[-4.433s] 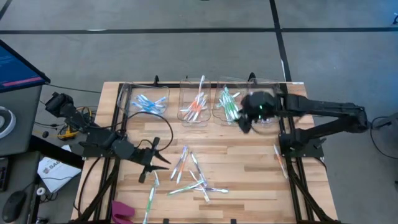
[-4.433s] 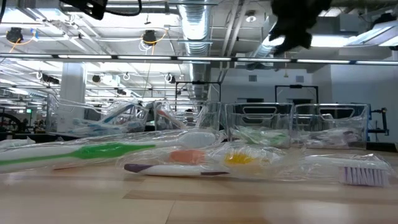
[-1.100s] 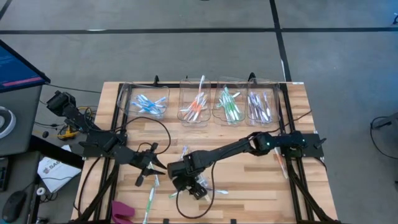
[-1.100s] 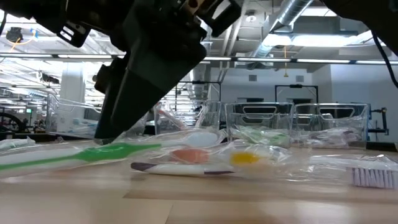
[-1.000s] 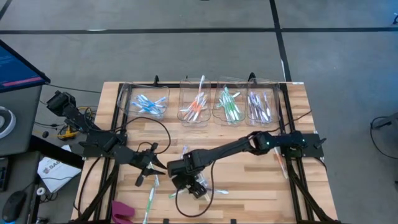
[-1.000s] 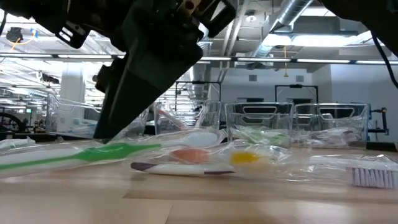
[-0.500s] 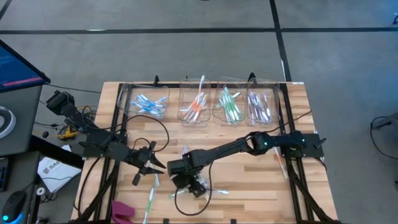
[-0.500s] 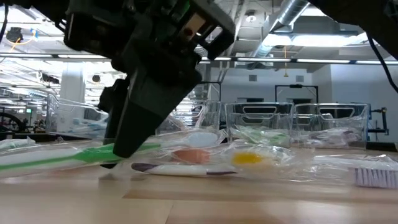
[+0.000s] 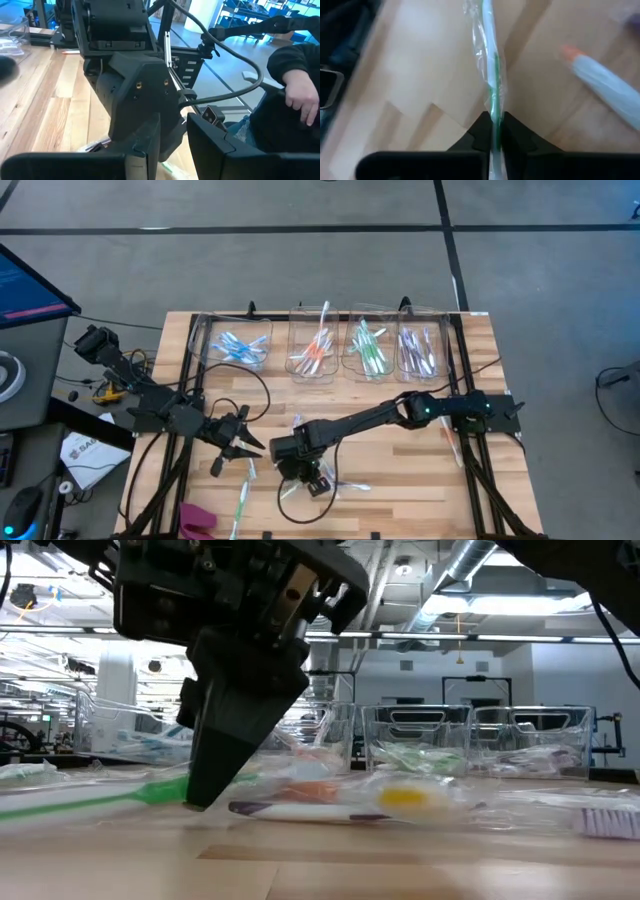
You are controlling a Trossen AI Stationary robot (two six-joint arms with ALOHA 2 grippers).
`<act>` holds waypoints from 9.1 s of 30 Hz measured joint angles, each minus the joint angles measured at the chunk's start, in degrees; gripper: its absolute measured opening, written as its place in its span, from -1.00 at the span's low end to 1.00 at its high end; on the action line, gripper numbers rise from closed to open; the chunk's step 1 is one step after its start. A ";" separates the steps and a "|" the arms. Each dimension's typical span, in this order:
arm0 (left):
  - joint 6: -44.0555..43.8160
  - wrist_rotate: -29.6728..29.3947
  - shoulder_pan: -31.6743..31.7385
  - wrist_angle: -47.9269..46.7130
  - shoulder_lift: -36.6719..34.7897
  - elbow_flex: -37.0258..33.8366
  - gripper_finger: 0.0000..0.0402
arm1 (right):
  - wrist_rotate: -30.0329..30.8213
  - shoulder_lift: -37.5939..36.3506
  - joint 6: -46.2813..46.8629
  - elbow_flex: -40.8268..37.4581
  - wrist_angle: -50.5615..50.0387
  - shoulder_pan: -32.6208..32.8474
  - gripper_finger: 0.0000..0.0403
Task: Pick & Place Toothbrushes
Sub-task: Put the green toothbrush into the middle right transparent bin, then put the violet toothbrush into the right transparent bin
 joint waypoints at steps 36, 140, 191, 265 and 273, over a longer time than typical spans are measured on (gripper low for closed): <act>-0.02 0.04 -0.02 -1.87 0.02 -0.04 -0.55 | 56.37 -26.14 27.53 -8.03 -36.31 14.00 -0.93; 9.90 3.28 23.87 11.67 24.51 -0.04 -0.34 | 36.15 -117.90 6.49 -96.26 37.77 8.62 -0.02; -23.75 -3.45 10.71 9.29 43.87 0.22 -0.12 | 36.15 -92.03 7.59 -97.88 59.84 18.48 -0.07; 25.92 4.35 26.96 31.48 19.91 0.00 -0.94 | 42.17 -81.39 -0.54 -97.88 79.12 -0.53 -0.03; 24.51 10.12 31.39 41.66 27.01 0.00 -0.94 | 40.66 -81.39 -1.21 -97.88 81.30 -4.27 0.23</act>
